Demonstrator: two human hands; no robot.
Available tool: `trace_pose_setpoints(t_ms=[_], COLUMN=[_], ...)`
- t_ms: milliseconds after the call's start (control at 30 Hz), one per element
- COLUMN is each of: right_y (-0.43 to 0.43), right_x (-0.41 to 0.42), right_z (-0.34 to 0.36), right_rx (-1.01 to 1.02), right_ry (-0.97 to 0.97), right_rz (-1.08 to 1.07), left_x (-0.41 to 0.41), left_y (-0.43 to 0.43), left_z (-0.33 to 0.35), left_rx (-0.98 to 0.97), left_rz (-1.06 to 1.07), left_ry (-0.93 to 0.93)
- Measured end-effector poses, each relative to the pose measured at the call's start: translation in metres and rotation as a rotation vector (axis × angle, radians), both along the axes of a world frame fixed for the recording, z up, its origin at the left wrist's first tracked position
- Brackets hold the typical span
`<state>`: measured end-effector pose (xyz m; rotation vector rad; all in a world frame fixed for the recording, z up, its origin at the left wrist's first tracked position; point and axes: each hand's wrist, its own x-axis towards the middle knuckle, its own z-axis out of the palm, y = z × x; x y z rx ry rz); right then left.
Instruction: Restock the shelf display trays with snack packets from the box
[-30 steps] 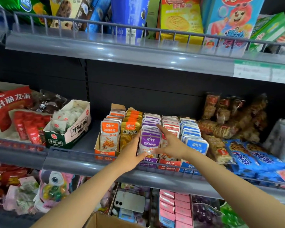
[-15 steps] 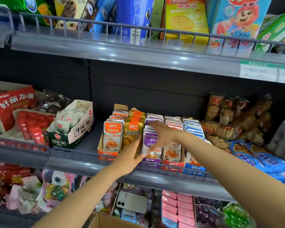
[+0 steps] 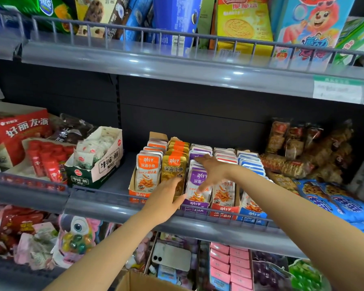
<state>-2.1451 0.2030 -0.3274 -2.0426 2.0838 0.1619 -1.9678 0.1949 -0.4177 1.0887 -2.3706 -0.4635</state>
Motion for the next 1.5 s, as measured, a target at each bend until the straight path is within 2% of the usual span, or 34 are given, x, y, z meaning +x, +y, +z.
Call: trace_pose_setpoints(t_ms=[267, 500, 633, 767, 933, 1133, 1233, 1333, 1500], right_y=[0.004, 0.007, 0.008, 0.018, 0.04, 0.032, 0.033, 0.036, 0.038], right_x=[0.002, 0.003, -0.001, -0.008, -0.006, 0.005, 0.002, -0.001, 0.005], right_z=[-0.008, -0.012, -0.011, -0.02, -0.037, -0.042, -0.039, -0.041, -0.038], right_rx=[-0.073, -0.241, -0.224, -0.256, -0.341, -0.35, -0.345, -0.341, -0.299], right_ry=[-0.077, -0.109, -0.171, -0.412, -0.875, -1.038, -1.045, -1.024, -0.937], right_rz=[0.012, 0.03, 0.041, -0.034, -0.175, -0.216, -0.223, -0.209, -0.209], left_x=[0.012, 0.003, 0.001, -0.003, -0.019, -0.029, -0.012, 0.005, 0.011], left_y=[0.003, 0.002, 0.002, 0.002, 0.005, 0.007, 0.008, 0.004, -0.004], left_z=[-0.008, -0.005, -0.004, -0.001, 0.005, 0.006, 0.012, 0.012, 0.008], left_rx=[-0.072, -0.038, -0.032, 0.043, 0.148, 0.237, 0.134, -0.035, 0.017], left_rz=[-0.152, -0.151, -0.116, -0.025, -0.07, -0.086, -0.05, 0.079, 0.029], left_ry=[-0.071, -0.066, -0.03, 0.043, 0.163, 0.241, 0.171, 0.011, -0.174])
